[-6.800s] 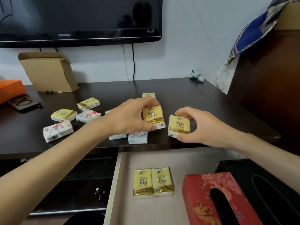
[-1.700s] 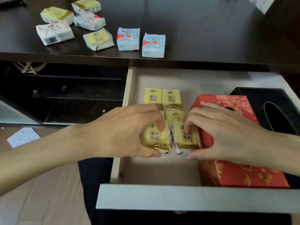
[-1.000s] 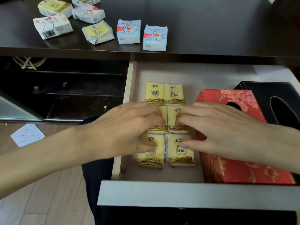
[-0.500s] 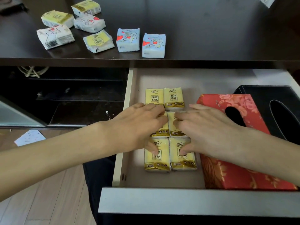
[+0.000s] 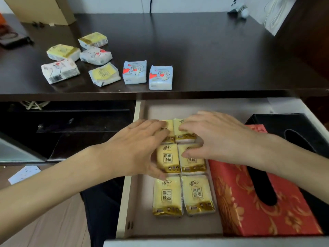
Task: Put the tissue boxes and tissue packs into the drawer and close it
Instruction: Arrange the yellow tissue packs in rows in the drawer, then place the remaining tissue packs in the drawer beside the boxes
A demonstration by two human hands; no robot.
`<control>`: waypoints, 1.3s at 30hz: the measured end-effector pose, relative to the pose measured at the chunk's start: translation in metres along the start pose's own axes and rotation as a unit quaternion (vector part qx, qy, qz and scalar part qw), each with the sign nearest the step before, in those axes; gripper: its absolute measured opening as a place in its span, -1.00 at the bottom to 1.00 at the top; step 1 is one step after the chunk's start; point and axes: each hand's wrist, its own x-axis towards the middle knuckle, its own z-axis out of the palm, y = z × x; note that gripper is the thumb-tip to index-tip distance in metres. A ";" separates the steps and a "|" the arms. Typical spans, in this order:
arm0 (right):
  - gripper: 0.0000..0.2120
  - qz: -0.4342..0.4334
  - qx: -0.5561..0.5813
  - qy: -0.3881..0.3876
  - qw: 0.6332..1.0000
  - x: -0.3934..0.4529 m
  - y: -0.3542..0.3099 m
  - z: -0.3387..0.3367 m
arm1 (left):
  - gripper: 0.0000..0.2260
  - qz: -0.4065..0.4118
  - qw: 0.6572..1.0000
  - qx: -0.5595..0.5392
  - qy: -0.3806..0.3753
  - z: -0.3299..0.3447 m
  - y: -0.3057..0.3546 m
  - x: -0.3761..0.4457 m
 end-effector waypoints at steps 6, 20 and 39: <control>0.27 -0.004 -0.064 -0.228 0.971 0.015 0.010 0.006 | 0.11 -0.007 0.997 0.022 -0.070 0.013 0.001 0.009; -0.11 -0.050 -0.125 -0.178 0.975 0.004 0.000 0.013 | 0.05 0.006 0.999 0.012 -0.038 0.023 0.011 0.008; -0.88 0.006 0.306 0.232 0.923 0.076 0.007 -0.061 | -0.69 -0.190 0.940 -0.118 0.257 -0.076 -0.072 -0.036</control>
